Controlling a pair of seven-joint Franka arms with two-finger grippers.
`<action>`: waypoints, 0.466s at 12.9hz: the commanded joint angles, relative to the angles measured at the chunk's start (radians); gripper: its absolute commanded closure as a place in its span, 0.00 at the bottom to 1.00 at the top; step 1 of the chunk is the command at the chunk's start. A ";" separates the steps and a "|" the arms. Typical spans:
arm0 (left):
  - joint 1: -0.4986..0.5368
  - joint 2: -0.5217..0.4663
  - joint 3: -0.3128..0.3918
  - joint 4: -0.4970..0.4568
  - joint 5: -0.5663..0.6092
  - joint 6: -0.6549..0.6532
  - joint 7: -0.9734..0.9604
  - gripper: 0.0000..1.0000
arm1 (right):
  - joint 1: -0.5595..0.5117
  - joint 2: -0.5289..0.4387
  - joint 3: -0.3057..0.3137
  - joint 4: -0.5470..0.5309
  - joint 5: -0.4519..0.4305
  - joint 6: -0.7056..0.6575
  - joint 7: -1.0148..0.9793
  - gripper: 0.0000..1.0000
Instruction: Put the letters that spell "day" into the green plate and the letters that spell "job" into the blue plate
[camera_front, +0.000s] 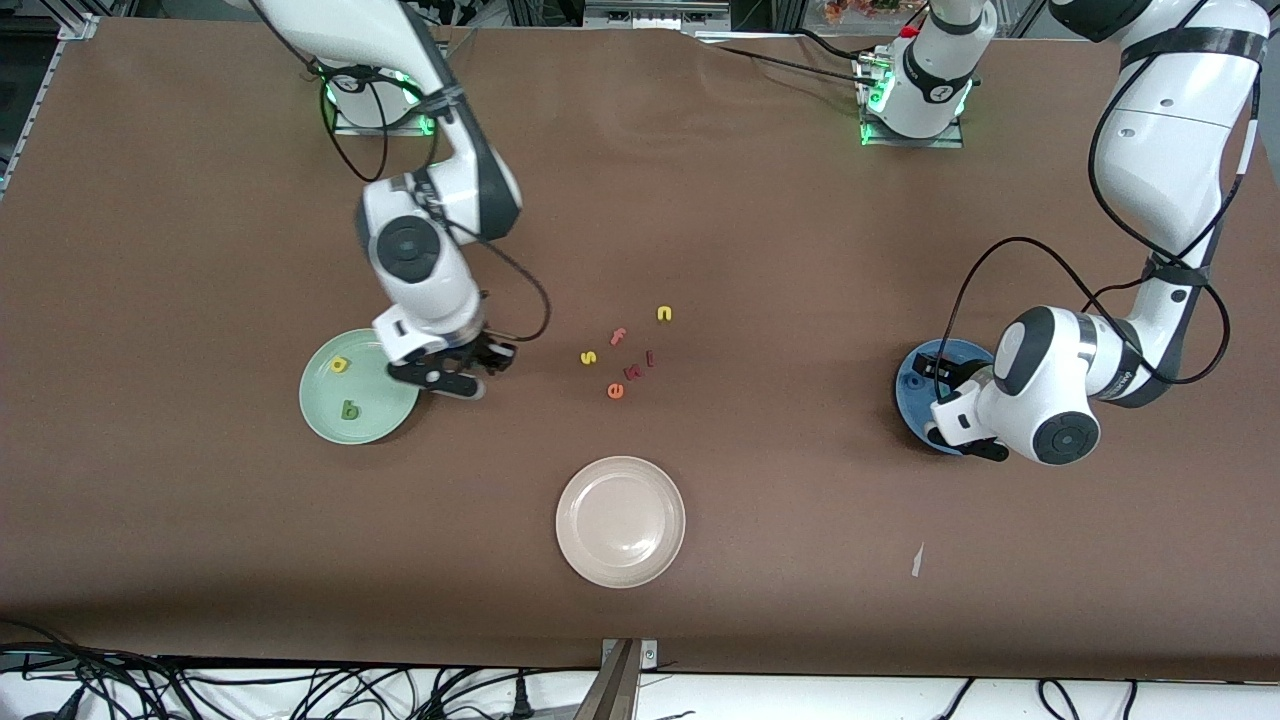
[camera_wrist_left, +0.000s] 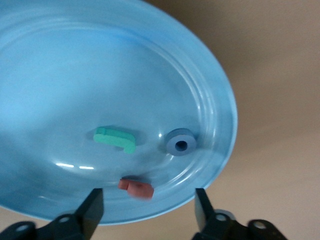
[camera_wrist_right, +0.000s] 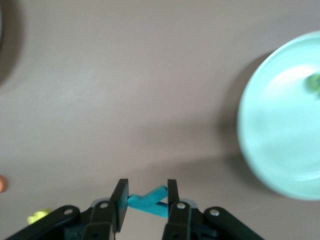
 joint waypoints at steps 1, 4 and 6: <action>-0.005 -0.013 -0.007 0.018 0.020 -0.009 0.000 0.00 | -0.129 -0.104 0.017 -0.085 -0.013 -0.038 -0.259 1.00; -0.005 -0.051 -0.044 0.116 -0.008 -0.116 0.008 0.00 | -0.246 -0.153 0.015 -0.091 -0.009 -0.151 -0.469 0.64; -0.009 -0.046 -0.050 0.207 -0.011 -0.165 0.009 0.00 | -0.247 -0.164 0.015 -0.103 0.000 -0.164 -0.455 0.01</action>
